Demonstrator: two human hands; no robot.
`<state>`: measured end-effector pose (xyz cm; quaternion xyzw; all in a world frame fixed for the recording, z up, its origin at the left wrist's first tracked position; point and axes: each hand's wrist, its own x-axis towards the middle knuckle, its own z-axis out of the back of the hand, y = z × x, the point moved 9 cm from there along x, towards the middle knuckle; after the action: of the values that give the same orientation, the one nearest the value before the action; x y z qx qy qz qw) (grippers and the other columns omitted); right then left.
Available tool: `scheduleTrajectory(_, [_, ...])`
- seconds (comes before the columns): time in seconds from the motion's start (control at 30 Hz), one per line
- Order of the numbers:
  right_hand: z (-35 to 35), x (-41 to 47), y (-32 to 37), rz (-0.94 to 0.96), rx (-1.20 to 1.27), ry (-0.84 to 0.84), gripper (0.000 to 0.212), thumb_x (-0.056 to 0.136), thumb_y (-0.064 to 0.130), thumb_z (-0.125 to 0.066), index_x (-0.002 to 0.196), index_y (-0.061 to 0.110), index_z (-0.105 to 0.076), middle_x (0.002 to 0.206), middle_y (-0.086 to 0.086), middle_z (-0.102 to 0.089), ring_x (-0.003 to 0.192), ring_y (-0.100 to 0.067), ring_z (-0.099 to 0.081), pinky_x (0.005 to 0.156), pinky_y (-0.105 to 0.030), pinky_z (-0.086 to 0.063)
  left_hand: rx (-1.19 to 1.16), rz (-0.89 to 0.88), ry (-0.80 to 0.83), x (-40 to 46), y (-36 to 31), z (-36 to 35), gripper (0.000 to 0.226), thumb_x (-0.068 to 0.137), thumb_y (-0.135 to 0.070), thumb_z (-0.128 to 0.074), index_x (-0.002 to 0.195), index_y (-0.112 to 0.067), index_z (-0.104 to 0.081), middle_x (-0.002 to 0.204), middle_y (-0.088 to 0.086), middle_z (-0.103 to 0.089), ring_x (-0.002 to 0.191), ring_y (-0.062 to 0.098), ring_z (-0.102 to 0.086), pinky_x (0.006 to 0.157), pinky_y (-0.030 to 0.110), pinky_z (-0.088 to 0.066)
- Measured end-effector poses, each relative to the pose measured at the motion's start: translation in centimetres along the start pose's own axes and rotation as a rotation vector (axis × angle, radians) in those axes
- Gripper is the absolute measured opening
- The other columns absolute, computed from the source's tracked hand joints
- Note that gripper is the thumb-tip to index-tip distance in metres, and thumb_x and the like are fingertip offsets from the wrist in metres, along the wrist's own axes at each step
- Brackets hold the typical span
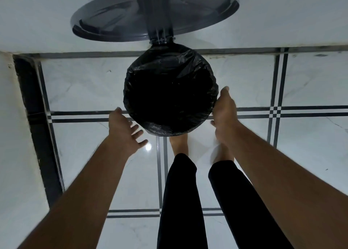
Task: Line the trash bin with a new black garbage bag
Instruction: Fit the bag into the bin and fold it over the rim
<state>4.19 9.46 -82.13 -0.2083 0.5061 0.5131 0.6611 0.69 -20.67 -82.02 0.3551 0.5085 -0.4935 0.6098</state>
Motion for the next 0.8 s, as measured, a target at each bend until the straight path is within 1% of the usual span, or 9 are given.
scheduleTrajectory(0.1, [-1.2,-0.2,-1.0,-0.035,0.1,0.086,0.064,0.115,0.059,-0.022,0.158,0.024,-0.055,0.148,-0.002,-0.065,0.134,-0.026,-0.062,0.12,-0.049,-0.049,-0.11,0.047,0.136,0.3,1.8,-1.3,0.083,0.1,-0.069,-0.037,0.158,-0.009,-0.045,0.149,0.014,-0.059,0.142,0.035,-0.053,0.124,0.068,-0.024])
scheduleTrajectory(0.3, [-1.4,0.0,-0.6,-0.011,0.049,0.073,0.066,0.114,0.061,-0.023,0.157,0.022,-0.055,0.148,-0.005,-0.064,0.134,-0.029,-0.062,0.118,-0.05,-0.051,-0.239,0.049,0.21,1.5,1.7,-2.7,0.09,0.101,-0.075,-0.026,0.166,-0.013,-0.033,0.164,0.016,-0.047,0.152,0.038,-0.042,0.126,0.07,-0.015])
scheduleTrajectory(0.37, [-1.0,0.3,-0.2,0.011,0.007,0.031,0.067,0.113,0.059,-0.025,0.158,0.018,-0.054,0.147,-0.006,-0.064,0.129,-0.029,-0.063,0.114,-0.047,-0.053,-0.205,0.044,0.145,2.0,1.3,-2.2,0.084,0.103,-0.07,-0.025,0.164,-0.013,-0.038,0.157,0.014,-0.054,0.149,0.037,-0.047,0.126,0.069,-0.017])
scheduleTrajectory(0.43, [-0.3,0.6,0.3,0.03,-0.023,-0.031,0.066,0.113,0.056,-0.029,0.158,0.013,-0.051,0.146,-0.007,-0.063,0.121,-0.028,-0.06,0.101,-0.04,-0.049,-0.145,0.033,0.01,2.4,0.7,-1.0,0.072,0.104,-0.058,-0.026,0.159,-0.015,-0.045,0.151,0.009,-0.059,0.142,0.032,-0.053,0.124,0.065,-0.024])
scheduleTrajectory(0.57, [0.7,1.0,1.3,0.065,-0.04,-0.092,0.065,0.113,0.053,-0.032,0.16,0.01,-0.044,0.15,-0.009,-0.059,0.113,-0.027,-0.052,0.092,-0.04,-0.04,-0.076,0.07,-0.132,1.8,0.0,-0.1,0.07,0.103,-0.056,-0.028,0.159,-0.018,-0.046,0.157,0.006,-0.052,0.148,0.032,-0.046,0.124,0.067,-0.021])
scheduleTrajectory(0.63, [0.8,1.0,1.5,0.06,-0.043,-0.094,0.066,0.114,0.054,-0.032,0.161,0.01,-0.044,0.15,-0.008,-0.059,0.113,-0.026,-0.052,0.091,-0.04,-0.04,-0.093,0.089,-0.052,1.7,0.2,-0.5,0.074,0.102,-0.063,-0.028,0.152,-0.013,-0.051,0.147,0.009,-0.059,0.14,0.036,-0.053,0.122,0.071,-0.022])
scheduleTrajectory(0.7, [0.5,1.1,1.7,0.052,-0.049,-0.072,0.066,0.113,0.055,-0.032,0.161,0.012,-0.045,0.148,-0.007,-0.061,0.114,-0.027,-0.054,0.09,-0.04,-0.04,-0.162,0.078,0.11,1.7,0.5,-1.6,0.085,0.1,-0.072,-0.026,0.156,-0.011,-0.047,0.15,0.015,-0.059,0.14,0.037,-0.055,0.125,0.07,-0.022])
scheduleTrajectory(0.77, [0.4,1.1,1.8,0.047,-0.07,-0.064,0.066,0.113,0.056,-0.032,0.162,0.013,-0.045,0.148,-0.007,-0.06,0.117,-0.028,-0.055,0.09,-0.04,-0.04,-0.18,0.062,0.092,2.0,0.7,-1.6,0.086,0.1,-0.073,-0.026,0.162,-0.014,-0.04,0.157,0.012,-0.053,0.146,0.035,-0.05,0.127,0.068,-0.017])
scheduleTrajectory(0.8, [0.4,1.1,1.8,0.046,-0.083,-0.068,0.067,0.113,0.056,-0.032,0.162,0.013,-0.044,0.15,-0.008,-0.059,0.121,-0.03,-0.056,0.091,-0.04,-0.039,-0.168,0.043,0.019,2.0,0.6,-1.2,0.08,0.101,-0.07,-0.028,0.161,-0.017,-0.041,0.156,0.009,-0.053,0.145,0.033,-0.049,0.127,0.066,-0.019])
